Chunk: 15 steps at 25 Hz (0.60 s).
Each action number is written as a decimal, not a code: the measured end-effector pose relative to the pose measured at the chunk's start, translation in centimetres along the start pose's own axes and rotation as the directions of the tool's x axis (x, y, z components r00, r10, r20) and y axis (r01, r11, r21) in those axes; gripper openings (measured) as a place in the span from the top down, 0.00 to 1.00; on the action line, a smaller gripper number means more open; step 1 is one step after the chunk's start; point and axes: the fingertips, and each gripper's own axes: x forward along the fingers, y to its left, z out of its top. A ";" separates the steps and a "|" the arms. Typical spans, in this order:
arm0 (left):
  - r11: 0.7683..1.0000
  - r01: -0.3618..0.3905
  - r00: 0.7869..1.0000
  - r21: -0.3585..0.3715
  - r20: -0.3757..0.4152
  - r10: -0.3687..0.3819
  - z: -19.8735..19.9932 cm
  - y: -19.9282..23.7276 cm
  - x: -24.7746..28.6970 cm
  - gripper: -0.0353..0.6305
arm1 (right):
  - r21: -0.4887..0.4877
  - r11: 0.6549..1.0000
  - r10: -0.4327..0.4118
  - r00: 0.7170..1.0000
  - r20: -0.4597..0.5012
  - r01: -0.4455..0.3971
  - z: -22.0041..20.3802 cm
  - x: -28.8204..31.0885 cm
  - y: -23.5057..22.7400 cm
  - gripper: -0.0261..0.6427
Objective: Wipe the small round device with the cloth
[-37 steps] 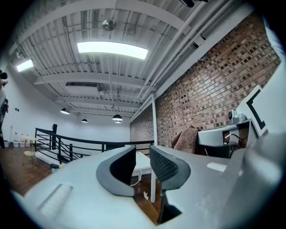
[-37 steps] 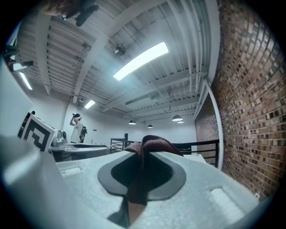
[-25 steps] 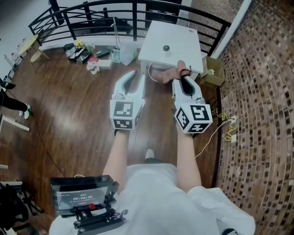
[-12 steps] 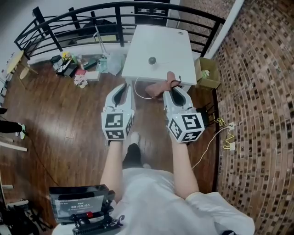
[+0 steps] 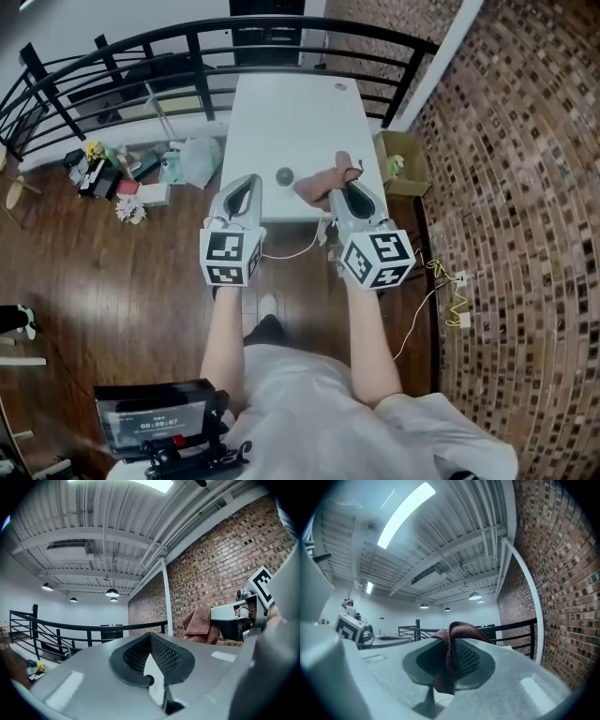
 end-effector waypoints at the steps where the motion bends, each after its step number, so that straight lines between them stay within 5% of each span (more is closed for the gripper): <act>1: 1.000 0.003 1.000 -0.006 -0.003 -0.003 0.0 1.6 1.9 0.92 | -0.001 1.000 -0.016 1.000 -0.009 0.016 -0.1 2.2 -0.9 0.91; 5: 0.999 -0.008 1.000 -0.031 -0.011 0.008 -1.2 7.1 7.6 0.92 | -0.005 0.995 -0.100 0.993 -0.059 0.100 -1.6 8.4 -4.1 0.91; 9: 0.998 0.042 0.992 -0.039 -0.115 -0.046 -6.3 7.9 12.2 0.92 | 0.019 0.988 -0.148 0.974 -0.170 0.154 -5.7 11.0 -8.1 0.91; 15: 0.995 0.081 0.957 -0.050 -0.274 -0.092 -12.8 6.4 18.1 0.92 | 0.118 0.984 -0.090 0.944 -0.317 0.133 -11.6 16.1 -15.1 0.91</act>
